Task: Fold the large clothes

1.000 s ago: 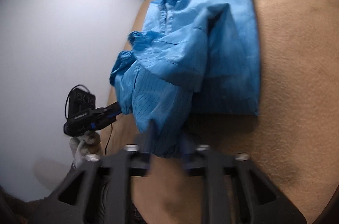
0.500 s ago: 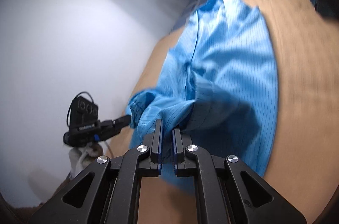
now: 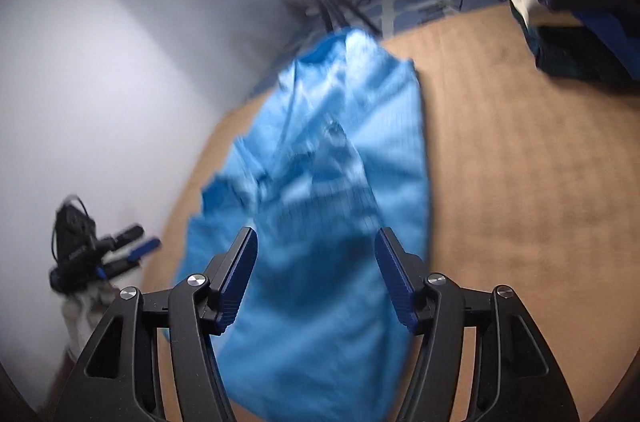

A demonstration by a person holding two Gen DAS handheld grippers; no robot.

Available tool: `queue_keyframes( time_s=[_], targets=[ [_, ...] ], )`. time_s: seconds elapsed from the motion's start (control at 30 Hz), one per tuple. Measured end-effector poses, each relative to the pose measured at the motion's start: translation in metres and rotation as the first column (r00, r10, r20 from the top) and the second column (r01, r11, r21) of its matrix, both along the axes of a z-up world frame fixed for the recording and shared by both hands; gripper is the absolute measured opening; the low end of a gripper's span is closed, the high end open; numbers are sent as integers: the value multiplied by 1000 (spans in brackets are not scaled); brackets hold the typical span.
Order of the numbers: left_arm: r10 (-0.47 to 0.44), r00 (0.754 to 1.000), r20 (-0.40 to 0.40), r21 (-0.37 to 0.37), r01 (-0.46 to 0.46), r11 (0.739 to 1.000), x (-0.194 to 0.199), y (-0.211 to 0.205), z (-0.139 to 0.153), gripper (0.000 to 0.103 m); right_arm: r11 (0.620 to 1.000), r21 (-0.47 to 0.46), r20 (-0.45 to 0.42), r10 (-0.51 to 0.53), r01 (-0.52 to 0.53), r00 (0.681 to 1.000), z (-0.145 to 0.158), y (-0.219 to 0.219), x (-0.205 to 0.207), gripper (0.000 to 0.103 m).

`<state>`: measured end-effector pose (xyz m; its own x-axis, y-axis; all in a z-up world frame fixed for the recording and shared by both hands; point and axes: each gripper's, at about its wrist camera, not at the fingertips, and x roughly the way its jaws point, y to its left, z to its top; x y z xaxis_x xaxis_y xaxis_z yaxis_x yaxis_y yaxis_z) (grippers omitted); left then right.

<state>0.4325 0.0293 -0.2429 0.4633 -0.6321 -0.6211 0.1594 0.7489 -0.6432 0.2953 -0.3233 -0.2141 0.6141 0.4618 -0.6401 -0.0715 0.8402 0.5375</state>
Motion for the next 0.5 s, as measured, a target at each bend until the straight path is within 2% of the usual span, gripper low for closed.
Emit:
queue_keyframes(
  time_s=[0.07,0.13,0.27,0.4,0.43,0.47,0.5],
  targets=[
    [-13,999,-40,12,13,1000,-6,7,-18,59,999,12,-23,30,-30,999,-12,-1,-7,50],
    [-32,997,-69,26,34,999,-12,9,-35,51,998,29,-50,61,-60,997,-22,-1,-12,45],
    [-61,994,-88,19,63,998,-22,5,-50,35,997,-47,-100,62,-67,993,-38,5,-14,45],
    [-68,995,-68,59,72,996,-27,-3,-47,23,997,-29,-112,63,-66,992,-43,4,-16,45],
    [-70,996,-63,69,75,995,-27,-5,-46,22,997,-16,-112,73,-75,991,-44,4,-17,40],
    [-70,996,-60,78,75,994,-28,-6,-45,21,996,-13,-114,85,-87,990,-43,7,-18,21],
    [-69,996,-57,85,73,994,-28,-7,-44,19,995,-20,-124,96,-100,988,-45,11,-16,13]
  ],
)
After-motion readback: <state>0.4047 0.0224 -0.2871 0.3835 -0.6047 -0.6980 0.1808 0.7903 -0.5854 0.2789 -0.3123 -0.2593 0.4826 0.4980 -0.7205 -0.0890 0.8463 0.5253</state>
